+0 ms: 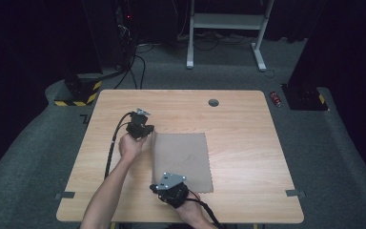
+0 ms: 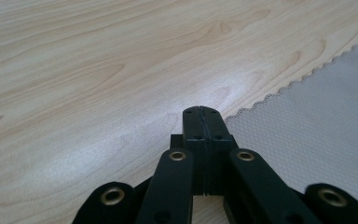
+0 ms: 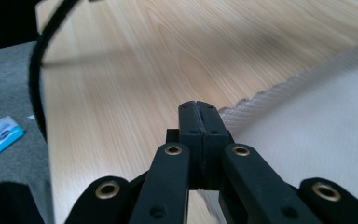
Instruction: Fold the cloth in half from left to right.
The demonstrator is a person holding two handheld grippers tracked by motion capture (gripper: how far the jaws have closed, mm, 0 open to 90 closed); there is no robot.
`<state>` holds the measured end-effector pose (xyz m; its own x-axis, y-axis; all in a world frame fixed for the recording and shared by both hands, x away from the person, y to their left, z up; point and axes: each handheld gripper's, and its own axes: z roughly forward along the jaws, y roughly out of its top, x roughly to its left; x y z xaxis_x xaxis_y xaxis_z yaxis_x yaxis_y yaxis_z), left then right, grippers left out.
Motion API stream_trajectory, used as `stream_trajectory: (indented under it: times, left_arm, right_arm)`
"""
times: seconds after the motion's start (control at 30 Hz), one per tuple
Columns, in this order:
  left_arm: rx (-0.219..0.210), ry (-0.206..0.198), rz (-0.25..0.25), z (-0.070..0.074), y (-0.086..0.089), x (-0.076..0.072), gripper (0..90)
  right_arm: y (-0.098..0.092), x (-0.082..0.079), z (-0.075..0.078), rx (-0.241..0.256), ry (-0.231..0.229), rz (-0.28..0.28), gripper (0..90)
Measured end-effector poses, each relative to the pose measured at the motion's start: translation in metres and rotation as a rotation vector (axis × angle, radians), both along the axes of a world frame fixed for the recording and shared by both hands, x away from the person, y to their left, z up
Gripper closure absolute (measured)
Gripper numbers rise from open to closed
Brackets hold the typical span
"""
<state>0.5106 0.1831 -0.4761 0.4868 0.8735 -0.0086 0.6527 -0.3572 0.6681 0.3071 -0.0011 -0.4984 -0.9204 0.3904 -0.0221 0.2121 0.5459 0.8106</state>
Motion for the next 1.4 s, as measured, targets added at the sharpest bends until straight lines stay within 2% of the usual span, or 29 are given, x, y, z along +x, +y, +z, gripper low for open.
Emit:
stream_trajectory:
  times: [0.1,0.17,0.3,0.43,0.5,0.57,0.73,0.87,0.97,1.07,1.2,1.4]
  left_arm:
    - [-0.01,-0.006,-0.021,0.0,-0.014,0.002,90.0]
    - [-0.004,-0.001,-0.036,-0.003,-0.024,0.004,90.0]
    - [-0.052,0.005,-0.038,-0.005,-0.033,0.006,90.0]
    - [-0.08,0.005,-0.048,-0.004,-0.042,0.008,90.0]
    - [-0.082,-0.001,-0.062,-0.002,-0.049,0.01,90.0]
    - [-0.103,-0.005,-0.068,-0.001,-0.055,0.011,90.0]
    - [-0.114,0.003,-0.088,-0.008,-0.073,0.013,90.0]
    - [-0.106,0.0,-0.108,-0.011,-0.084,0.014,90.0]
    - [-0.072,-0.003,-0.134,-0.012,-0.093,0.016,90.0]
    - [-0.089,-0.007,-0.147,-0.01,-0.102,0.017,90.0]
    - [-0.076,-0.01,-0.17,-0.009,-0.116,0.018,90.0]
    - [-0.064,0.003,-0.176,-0.013,-0.129,0.022,90.0]
  right_arm:
    - [-0.015,-0.002,-0.007,0.007,0.029,-0.045,90.0]
    - [-0.025,-0.004,-0.01,0.011,0.027,-0.066,90.0]
    - [-0.04,-0.005,-0.011,0.019,0.027,-0.099,90.0]
    - [-0.054,-0.007,-0.012,0.023,0.024,-0.133,90.0]
    - [-0.059,-0.008,-0.012,0.023,0.024,-0.151,90.0]
    - [-0.067,-0.009,-0.013,0.025,0.024,-0.171,90.0]
    - [-0.082,-0.011,-0.012,0.012,0.025,-0.197,90.0]
    - [-0.095,-0.013,-0.014,0.006,0.032,-0.23,90.0]
    - [-0.106,-0.014,-0.015,-0.002,0.031,-0.26,90.0]
    - [-0.117,-0.015,-0.016,-0.007,0.034,-0.284,90.0]
    - [-0.126,-0.017,-0.018,-0.009,0.032,-0.302,90.0]
    - [-0.138,-0.017,-0.022,-0.01,0.031,-0.34,90.0]
